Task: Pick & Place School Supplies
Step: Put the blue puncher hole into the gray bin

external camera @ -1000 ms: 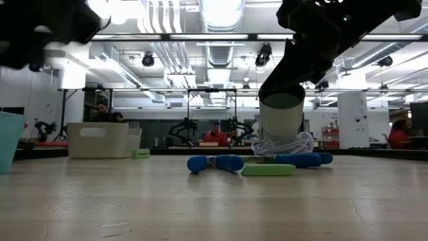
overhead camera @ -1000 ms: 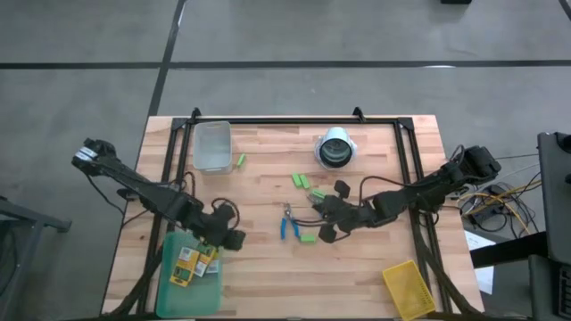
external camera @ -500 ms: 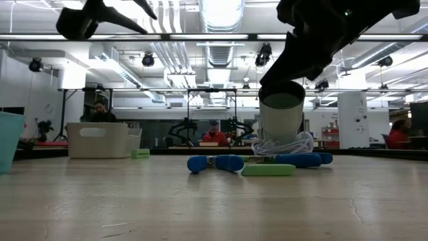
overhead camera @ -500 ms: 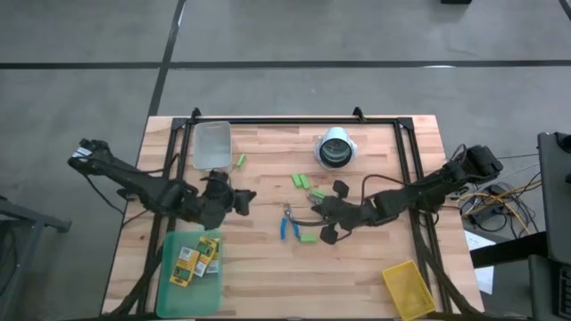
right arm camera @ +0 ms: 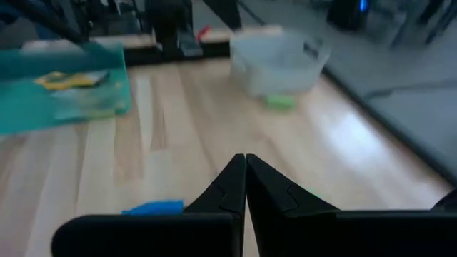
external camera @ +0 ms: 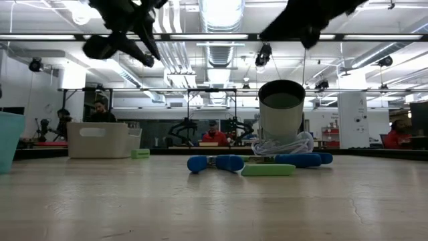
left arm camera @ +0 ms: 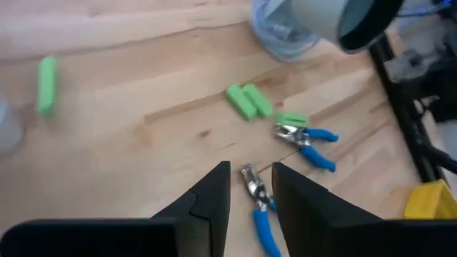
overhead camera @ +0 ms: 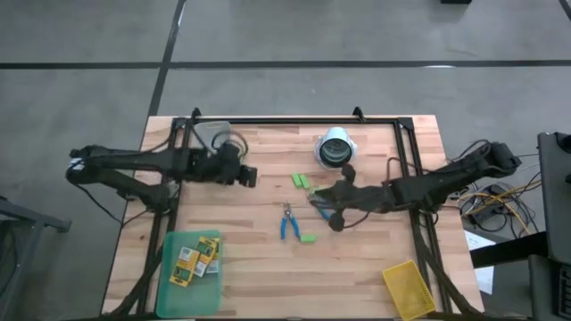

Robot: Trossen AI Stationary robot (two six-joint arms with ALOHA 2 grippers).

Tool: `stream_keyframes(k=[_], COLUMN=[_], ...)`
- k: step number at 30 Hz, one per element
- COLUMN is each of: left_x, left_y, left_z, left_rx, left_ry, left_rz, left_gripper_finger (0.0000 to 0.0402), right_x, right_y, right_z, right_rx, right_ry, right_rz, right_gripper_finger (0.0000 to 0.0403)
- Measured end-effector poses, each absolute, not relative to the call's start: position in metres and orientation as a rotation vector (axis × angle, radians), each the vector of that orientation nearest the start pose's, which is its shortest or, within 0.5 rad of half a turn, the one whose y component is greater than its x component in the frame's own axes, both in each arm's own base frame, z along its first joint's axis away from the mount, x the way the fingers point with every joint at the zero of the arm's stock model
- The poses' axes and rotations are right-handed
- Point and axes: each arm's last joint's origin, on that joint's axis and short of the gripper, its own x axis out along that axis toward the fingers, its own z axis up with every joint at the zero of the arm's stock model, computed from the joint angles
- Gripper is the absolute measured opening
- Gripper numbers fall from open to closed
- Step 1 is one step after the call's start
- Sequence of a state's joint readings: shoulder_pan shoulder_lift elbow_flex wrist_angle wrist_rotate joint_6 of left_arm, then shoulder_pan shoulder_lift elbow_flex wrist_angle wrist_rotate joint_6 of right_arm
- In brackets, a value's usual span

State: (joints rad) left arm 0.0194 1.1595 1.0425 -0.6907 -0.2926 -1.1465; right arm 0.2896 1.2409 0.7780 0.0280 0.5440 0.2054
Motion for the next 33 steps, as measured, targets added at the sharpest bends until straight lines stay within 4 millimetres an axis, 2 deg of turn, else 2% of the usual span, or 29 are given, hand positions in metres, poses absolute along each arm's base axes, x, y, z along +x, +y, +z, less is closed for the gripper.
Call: stream_keyframes(k=[4,9,16,25,29,33], left_x=[0.233,0.230,0.229,0.229,0.237,0.247], left_y=[0.037,0.058,0.064,0.063,0.065,0.068], left_z=[0.313,0.321,0.333,0.333,0.335,0.349], left_rx=[-0.914,-0.785,-0.573,-0.445,-0.426,-0.345], left_ry=[0.517,0.518,0.541,0.592,0.540,0.510], left_rz=[0.668,0.651,0.590,0.496,0.482,0.453], left_gripper_finger=[0.0108,0.0108,0.0108,0.0108,0.0108,0.0108], right_x=[0.242,0.219,0.184,0.161,0.158,0.154], right_y=[0.056,0.047,0.037,0.033,0.032,0.031], right_z=[0.282,0.310,0.339,0.345,0.336,0.324], right_rx=[-0.050,-0.049,-0.045,-0.019,-0.033,-0.010], right_ry=[0.292,0.184,0.055,0.037,0.080,0.086], right_rz=[-0.264,-0.268,-0.264,-0.166,-0.167,-0.168], right_gripper_finger=[0.0008,0.0008,0.0008,0.0008,0.0008,0.0008])
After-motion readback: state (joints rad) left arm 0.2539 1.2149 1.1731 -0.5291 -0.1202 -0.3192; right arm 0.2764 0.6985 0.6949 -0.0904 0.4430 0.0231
